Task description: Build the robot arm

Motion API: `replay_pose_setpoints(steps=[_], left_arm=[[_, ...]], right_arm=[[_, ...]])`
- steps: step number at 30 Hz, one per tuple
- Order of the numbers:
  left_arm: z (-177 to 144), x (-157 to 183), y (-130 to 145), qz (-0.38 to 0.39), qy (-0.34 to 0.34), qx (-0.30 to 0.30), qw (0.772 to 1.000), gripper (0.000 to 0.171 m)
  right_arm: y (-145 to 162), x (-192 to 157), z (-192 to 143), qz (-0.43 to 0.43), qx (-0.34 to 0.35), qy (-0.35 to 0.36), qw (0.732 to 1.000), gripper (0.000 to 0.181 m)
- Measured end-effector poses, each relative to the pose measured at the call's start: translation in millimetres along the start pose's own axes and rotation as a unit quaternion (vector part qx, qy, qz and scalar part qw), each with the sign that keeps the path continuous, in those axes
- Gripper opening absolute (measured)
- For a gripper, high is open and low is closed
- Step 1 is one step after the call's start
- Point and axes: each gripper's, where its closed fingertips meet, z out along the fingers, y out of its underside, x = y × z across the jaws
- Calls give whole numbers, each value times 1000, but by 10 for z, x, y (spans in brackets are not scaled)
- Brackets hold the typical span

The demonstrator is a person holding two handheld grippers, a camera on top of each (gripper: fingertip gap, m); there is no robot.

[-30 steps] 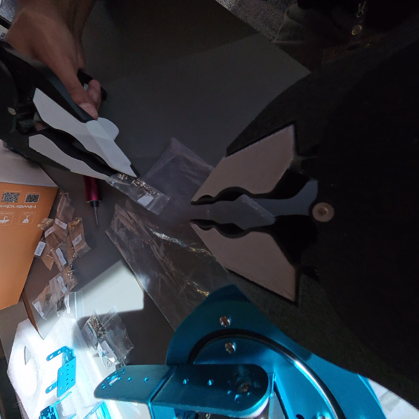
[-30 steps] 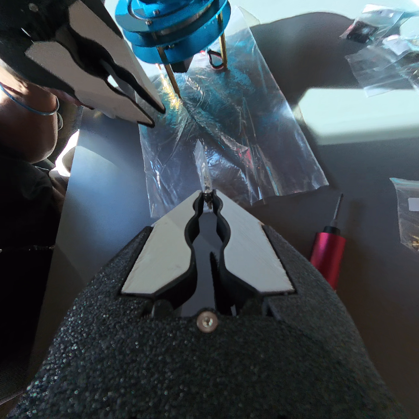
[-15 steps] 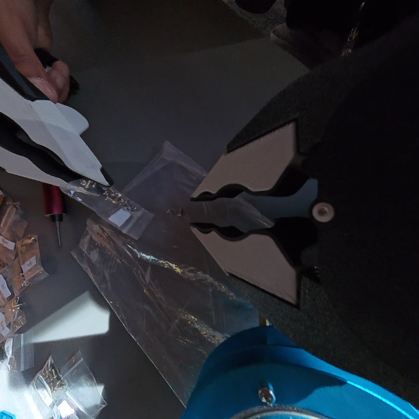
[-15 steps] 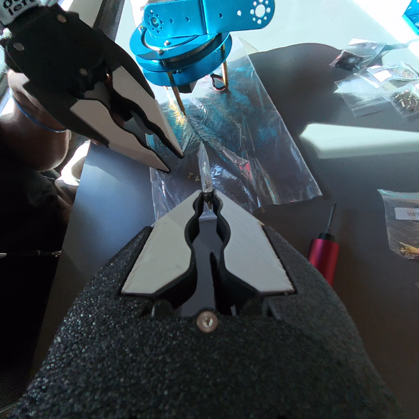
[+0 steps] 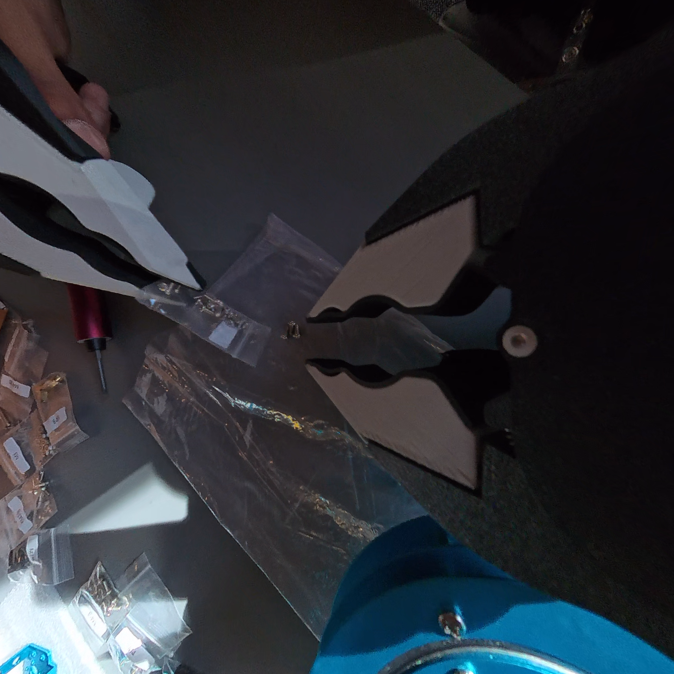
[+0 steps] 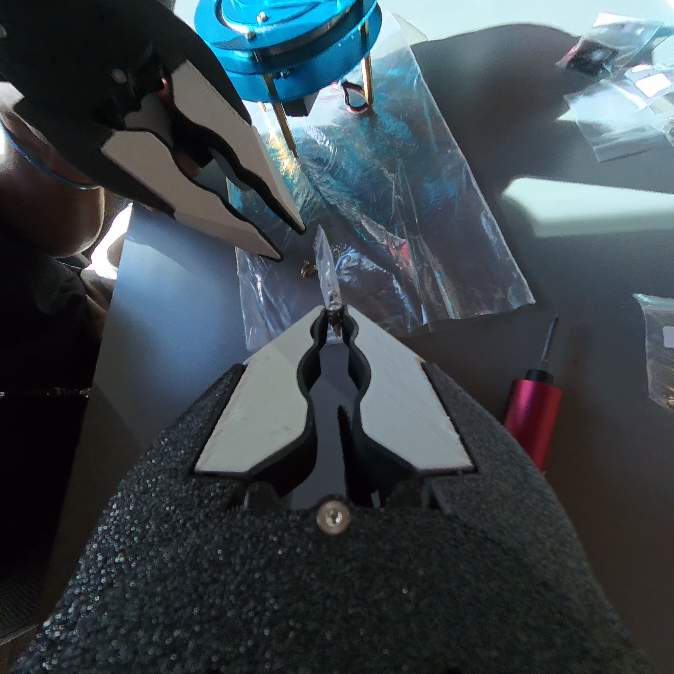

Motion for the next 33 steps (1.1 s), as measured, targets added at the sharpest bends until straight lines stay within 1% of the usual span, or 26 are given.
replay_pose_setpoints(steps=[4, 8, 14, 16, 17, 18, 19, 23, 26, 30, 33], left_arm=[[-16, -11, 17, -2, -1, 1, 1000, 19], [-15, -7, 29, 1, -2, -1, 1000, 18], [-5, 16, 26, 9, 1, -3, 1000, 18], [1, 38, 11, 13, 6, 0, 1000, 18], [7, 46, -6, 15, 9, 2, 1000, 19], [16, 57, -23, 16, 15, 5, 1000, 24], [26, 77, -41, 18, 22, 6, 1000, 28], [80, 165, -116, 20, 57, 12, 998, 38], [123, 224, -150, 17, 77, 9, 997, 38], [126, 265, -176, 35, 73, 9, 997, 40], [92, 321, -190, 38, 84, 14, 996, 40]], right_arm=[[-84, 11, -59, -6, 23, 6, 1000, 6], [61, 14, 13, 1, -16, 2, 1000, 6], [-23, -3, -25, -4, 6, 1, 1000, 6], [15, 8, -11, -3, -3, 2, 1000, 6], [60, 6, 9, -1, -15, -2, 1000, 6], [79, 5, 24, -2, -18, -2, 1000, 6], [76, -2, 31, -3, -17, -4, 1000, 6], [68, -2, 19, -1, -14, -6, 1000, 6], [72, 5, 26, 2, -14, -7, 1000, 6], [100, 12, 42, 1, -21, -4, 1000, 6], [100, 16, 40, 0, -22, -2, 1000, 6]])
